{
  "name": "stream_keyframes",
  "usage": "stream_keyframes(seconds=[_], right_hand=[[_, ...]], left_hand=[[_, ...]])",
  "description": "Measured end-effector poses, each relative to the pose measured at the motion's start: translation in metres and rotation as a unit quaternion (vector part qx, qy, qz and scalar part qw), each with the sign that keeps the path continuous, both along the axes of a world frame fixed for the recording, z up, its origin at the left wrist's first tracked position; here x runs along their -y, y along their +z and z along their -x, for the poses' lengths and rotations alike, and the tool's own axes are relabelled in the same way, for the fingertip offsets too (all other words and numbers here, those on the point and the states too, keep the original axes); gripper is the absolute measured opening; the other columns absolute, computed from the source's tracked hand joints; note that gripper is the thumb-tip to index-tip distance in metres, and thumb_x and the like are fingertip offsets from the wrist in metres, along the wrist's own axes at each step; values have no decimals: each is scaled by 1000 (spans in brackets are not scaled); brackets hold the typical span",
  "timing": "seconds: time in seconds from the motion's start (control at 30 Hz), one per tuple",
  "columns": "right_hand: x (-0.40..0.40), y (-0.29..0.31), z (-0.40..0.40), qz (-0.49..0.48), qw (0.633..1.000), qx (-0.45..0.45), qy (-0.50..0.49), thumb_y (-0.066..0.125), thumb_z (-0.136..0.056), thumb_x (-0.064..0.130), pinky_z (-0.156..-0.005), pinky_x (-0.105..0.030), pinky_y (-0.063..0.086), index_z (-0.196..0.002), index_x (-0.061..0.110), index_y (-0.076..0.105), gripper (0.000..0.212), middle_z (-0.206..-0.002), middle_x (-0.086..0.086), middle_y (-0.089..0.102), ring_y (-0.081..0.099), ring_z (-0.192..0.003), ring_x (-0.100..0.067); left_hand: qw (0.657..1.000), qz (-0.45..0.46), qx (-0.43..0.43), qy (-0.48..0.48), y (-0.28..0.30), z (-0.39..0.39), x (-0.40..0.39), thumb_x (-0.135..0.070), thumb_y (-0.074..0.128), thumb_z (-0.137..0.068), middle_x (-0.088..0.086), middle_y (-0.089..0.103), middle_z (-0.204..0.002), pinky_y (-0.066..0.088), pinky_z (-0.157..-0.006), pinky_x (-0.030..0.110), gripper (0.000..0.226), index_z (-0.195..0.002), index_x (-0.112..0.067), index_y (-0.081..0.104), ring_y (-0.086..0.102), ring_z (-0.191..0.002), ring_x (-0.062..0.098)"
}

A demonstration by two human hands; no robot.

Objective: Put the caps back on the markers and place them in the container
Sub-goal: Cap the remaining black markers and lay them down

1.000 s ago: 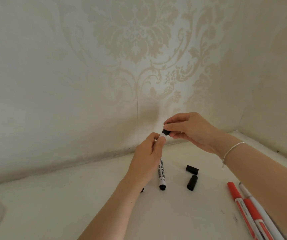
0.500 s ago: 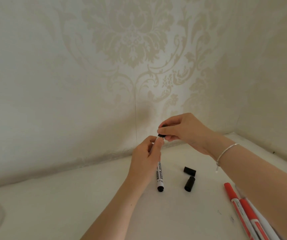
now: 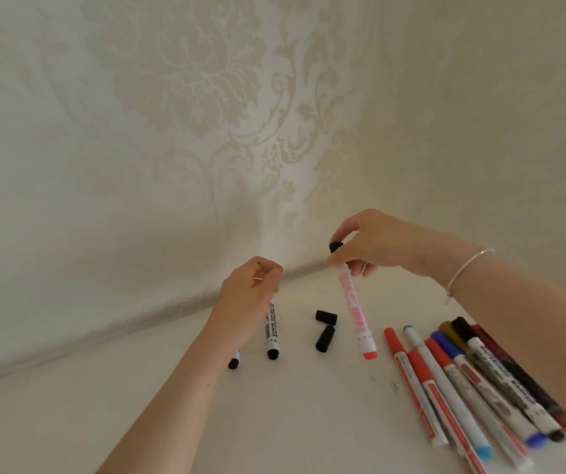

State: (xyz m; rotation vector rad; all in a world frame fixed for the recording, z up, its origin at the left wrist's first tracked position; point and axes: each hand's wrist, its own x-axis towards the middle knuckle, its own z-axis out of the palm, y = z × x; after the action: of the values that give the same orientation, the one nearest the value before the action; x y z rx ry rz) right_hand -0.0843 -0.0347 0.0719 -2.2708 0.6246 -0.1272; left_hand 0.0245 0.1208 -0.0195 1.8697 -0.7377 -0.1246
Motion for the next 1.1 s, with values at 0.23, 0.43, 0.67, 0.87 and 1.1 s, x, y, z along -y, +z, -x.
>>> stream_keyframes(seconds=[0.23,0.43,0.67,0.87,1.1], right_hand=[[35,-4,57,132,966,-222,2,69,-81,9,-62,-26,56,-80,3,60,11,-66,-9,66,62,-59,-17],[42,-35,80,146,951,-274,-3,67,-80,5,-68,-28,56,-66,12,42,29,-66,-9,60,61,-59,-19],[38,-64,88,214,948,-237,4,60,-88,17,-63,-24,47,-116,7,52,30,-100,-9,62,59,-79,-19],[40,-63,85,222,948,-228,-5,57,-89,20,-74,-28,48,-121,10,50,33,-113,-8,57,58,-95,-21],[20,-61,37,235,967,-91,27,46,-90,8,-78,-25,43,-126,14,52,37,-124,-5,52,53,-101,-19]], left_hand=[[989,-142,27,-27,-15,24,31,-28,51,-96,-9,63,-105,40,-69,18,13,-104,-26,61,60,-94,8],[971,-234,52,-22,-27,34,47,-28,52,-95,-6,60,-101,42,-94,31,22,-115,-22,60,54,-96,15],[962,-266,55,-22,-33,34,46,-27,51,-96,-5,59,-97,33,-110,41,27,-121,-21,58,55,-100,19],[963,-264,37,-26,-35,31,45,-30,50,-96,-7,57,-95,42,-88,29,30,-126,-25,54,51,-114,22],[974,-221,39,11,-23,9,36,-24,53,-95,-4,58,-100,40,-68,23,23,-117,-25,56,59,-82,15]])
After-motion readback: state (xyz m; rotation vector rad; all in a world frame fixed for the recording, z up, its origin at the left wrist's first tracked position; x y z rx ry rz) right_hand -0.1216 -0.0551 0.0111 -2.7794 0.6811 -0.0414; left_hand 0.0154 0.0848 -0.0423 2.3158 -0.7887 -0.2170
